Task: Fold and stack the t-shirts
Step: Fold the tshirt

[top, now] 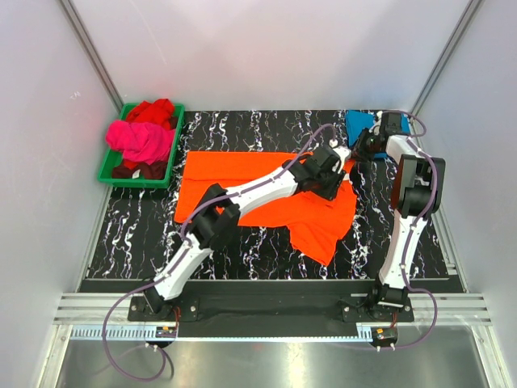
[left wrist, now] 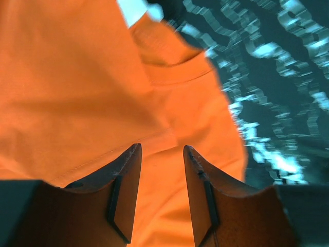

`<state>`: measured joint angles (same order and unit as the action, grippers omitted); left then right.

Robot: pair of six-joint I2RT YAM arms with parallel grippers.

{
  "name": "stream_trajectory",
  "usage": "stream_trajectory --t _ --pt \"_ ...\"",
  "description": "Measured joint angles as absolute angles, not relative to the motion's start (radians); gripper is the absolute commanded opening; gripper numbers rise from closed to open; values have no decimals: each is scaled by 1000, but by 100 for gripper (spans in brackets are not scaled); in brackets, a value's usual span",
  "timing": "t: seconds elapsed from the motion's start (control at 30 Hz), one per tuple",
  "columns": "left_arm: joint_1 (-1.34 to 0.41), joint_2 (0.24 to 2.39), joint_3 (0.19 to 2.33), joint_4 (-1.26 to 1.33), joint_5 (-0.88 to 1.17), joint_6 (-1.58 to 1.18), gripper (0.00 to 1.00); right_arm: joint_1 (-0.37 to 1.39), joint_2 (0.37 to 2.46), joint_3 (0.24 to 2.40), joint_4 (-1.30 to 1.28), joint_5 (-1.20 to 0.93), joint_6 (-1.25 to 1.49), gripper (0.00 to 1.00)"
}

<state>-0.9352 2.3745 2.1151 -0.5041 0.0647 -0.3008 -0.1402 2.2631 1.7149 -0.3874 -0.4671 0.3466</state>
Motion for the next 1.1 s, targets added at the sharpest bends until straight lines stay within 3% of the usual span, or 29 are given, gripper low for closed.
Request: stream_trajectory --t 0.7,1.1 --pt "-1031 2437 2115 -498 -63 -235 45 -157 2274 1707 -385 -498 341 28" --pt "-1022 2459 2126 -496 -121 -234 40 -157 2274 1700 -382 -500 344 27"
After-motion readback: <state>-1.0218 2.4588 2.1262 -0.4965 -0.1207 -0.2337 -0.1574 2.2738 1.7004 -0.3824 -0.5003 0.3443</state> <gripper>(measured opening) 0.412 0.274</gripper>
